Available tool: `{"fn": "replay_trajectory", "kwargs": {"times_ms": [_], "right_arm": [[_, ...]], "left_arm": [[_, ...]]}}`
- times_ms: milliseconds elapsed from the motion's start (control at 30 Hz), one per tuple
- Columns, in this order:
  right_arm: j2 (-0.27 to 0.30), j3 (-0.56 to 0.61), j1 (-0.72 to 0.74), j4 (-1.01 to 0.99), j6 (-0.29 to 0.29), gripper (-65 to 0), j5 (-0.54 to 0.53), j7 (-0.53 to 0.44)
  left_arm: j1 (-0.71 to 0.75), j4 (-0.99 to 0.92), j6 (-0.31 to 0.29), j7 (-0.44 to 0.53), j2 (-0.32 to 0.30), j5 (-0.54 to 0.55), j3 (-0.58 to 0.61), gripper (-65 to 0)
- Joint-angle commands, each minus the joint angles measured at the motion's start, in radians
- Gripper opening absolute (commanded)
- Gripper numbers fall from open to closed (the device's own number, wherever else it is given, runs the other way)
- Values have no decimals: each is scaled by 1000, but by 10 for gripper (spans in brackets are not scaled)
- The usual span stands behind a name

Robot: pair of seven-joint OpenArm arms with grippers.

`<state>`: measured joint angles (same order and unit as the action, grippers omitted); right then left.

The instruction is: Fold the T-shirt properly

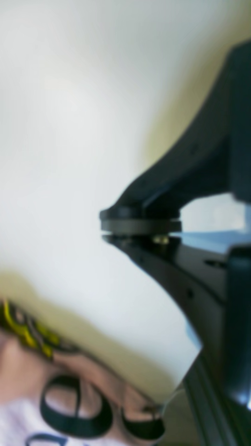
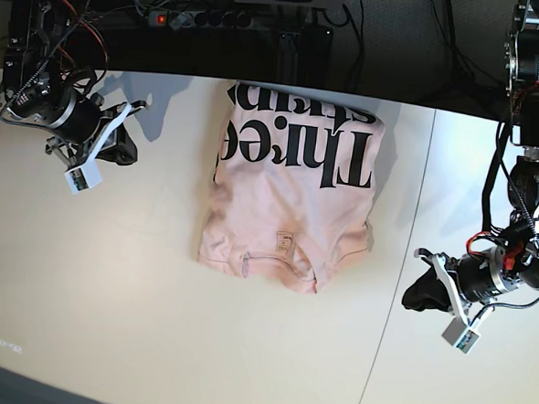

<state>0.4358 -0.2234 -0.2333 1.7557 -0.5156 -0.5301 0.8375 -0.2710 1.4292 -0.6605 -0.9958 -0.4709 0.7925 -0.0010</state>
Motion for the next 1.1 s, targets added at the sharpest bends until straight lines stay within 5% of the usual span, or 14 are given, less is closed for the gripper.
{"fn": "replay_trajectory", "kwargs": {"times_ms": [0, 267, 567, 800, 1067], "right_arm": [[29, -21, 5, 13, 11, -650, -19, -6], [97, -107, -63, 13, 11, -650, -43, 8], [96, -293, -203, 13, 10, -650, -108, 29], [91, -332, -365, 13, 11, -650, -128, 36], [-10, -332, -525, 13, 11, -650, -143, 35]], "left_arm": [[-5, 16, -10, 5, -23, 26, -23, -619], [162, 64, -38, -116, -110, 197, -285, -619], [525, 361, -38, -198, -113, 288, -565, -619], [775, 491, -38, -190, -54, 288, -681, -619], [994, 490, -38, -143, 84, 227, -682, -619]]}}
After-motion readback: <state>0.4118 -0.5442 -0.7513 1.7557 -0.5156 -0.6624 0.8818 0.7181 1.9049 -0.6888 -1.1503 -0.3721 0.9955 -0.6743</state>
